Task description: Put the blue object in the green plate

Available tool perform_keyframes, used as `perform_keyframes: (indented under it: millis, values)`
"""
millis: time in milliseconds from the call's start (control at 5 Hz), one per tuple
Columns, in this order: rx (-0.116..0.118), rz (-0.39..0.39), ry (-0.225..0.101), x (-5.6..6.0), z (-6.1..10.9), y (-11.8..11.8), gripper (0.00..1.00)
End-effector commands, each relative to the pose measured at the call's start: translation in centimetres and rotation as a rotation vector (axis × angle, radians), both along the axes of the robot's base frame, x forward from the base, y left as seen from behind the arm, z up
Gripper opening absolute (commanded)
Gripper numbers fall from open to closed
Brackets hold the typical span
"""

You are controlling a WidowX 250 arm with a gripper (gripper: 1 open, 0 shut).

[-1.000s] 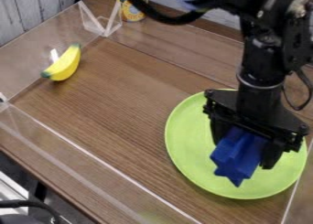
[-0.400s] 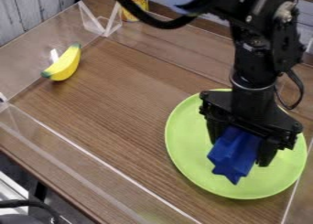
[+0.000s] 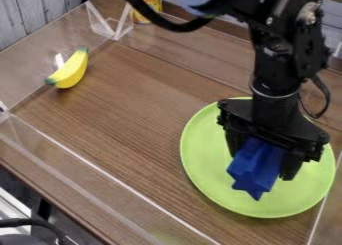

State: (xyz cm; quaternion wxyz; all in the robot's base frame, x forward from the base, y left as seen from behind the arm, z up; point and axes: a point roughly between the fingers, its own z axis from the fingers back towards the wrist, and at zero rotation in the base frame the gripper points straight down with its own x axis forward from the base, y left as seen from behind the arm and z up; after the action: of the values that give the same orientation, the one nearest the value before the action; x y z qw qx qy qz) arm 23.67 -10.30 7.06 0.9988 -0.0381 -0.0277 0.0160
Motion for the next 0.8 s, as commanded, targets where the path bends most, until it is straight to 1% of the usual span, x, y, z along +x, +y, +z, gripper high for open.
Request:
perform_keyframes:
  millis: [0,600]
  values:
    - [-0.009,0.015,-0.025,0.45,0.53,0.10,0.00]
    - [-0.011,0.030,-0.031,0.75,0.41,0.03,0.00]
